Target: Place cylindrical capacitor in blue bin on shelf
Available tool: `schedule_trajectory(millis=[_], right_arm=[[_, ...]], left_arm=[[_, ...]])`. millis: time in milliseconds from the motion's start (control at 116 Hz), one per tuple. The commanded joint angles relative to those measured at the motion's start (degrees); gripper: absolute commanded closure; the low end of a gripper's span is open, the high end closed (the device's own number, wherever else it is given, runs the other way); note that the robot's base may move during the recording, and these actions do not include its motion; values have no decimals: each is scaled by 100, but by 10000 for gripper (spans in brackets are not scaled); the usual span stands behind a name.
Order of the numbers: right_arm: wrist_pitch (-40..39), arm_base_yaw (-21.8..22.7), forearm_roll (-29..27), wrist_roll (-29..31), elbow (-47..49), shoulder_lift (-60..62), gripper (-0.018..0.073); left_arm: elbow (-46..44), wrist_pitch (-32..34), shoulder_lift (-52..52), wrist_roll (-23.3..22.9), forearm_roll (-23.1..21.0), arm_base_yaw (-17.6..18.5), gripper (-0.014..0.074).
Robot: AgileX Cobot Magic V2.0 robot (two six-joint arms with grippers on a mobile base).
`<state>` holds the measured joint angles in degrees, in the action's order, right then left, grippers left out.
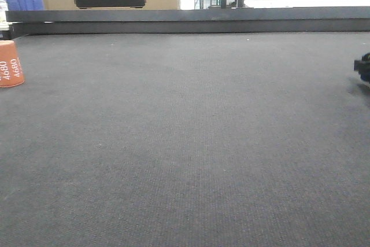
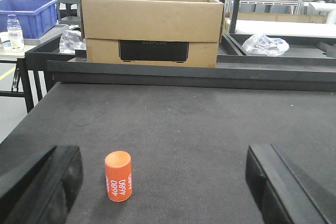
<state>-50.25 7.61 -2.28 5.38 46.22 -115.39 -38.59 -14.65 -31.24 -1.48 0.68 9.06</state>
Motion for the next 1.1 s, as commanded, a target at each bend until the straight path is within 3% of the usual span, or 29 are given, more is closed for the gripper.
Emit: schedule_trajectory(millis=[0,95,250,337,475,587,734,898,1087], right_arm=[[-71,17,38,2,36,-52,55],[-71,17,38,2,36,-52,212],[-71,17,38,2,36,-52,582],[-71,17,38,2,36,-27,725],[297,17,63,2,36,311,727],[1110,17,84,2,36,995,727],[2271,-71,84,-45,36,2095,727],[3509,-369,84,-164,36,3229,727],[4293,-870,84,-164,36,4041,727]], left_arm=[[-38,98,-7,-28,-11,40,67],[-38,98,-7,-28,-11,40,67],[-38,82,-7,-28,-68,40,67],[-38,10,-7,-28,-68,40,67],[-38,-228,-166,-28,-68,40,67],[-38,-290,-412,-28,-28,40,67],[62,103,-999,-28,265,27,67],[207,1324,-2094,-28,424,27,67],[232,3065,-3510,-28,-68,-330,67]])
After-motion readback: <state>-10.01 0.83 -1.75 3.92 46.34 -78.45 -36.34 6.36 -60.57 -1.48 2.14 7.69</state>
